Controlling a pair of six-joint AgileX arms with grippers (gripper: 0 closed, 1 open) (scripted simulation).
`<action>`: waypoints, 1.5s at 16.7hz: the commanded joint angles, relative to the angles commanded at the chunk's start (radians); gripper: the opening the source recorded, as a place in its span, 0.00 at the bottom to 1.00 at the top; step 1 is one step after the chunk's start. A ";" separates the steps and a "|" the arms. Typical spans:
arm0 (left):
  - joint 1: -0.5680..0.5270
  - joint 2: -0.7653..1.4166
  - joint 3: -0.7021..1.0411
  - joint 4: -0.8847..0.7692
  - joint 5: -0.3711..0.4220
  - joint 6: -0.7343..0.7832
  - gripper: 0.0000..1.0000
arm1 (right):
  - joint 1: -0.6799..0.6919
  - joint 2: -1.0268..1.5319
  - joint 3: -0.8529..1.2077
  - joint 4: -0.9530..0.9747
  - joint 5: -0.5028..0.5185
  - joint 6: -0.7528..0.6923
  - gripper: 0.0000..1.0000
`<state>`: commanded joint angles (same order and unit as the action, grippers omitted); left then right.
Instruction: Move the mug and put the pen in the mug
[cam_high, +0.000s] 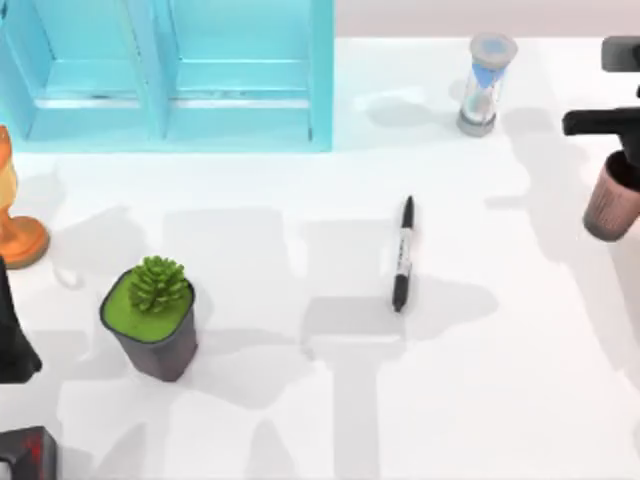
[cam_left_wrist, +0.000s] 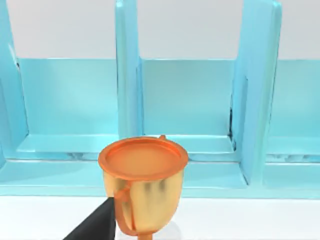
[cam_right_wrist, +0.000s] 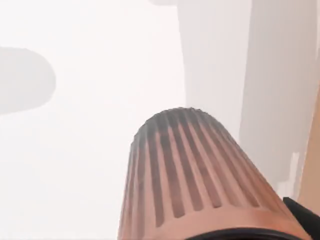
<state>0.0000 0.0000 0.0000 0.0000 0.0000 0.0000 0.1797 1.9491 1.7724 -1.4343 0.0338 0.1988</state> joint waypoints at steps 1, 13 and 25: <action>0.000 0.000 0.000 0.000 0.000 0.000 1.00 | 0.053 0.036 0.011 0.019 0.007 0.053 0.00; 0.000 0.000 0.000 0.000 0.000 0.000 1.00 | 0.215 0.150 0.004 0.137 0.033 0.218 0.00; 0.000 0.000 0.000 0.000 0.000 0.000 1.00 | 0.222 0.171 -0.096 0.262 0.038 0.223 0.30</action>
<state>0.0000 0.0000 0.0000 0.0000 0.0000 0.0000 0.4019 2.1198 1.6767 -1.1727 0.0721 0.4216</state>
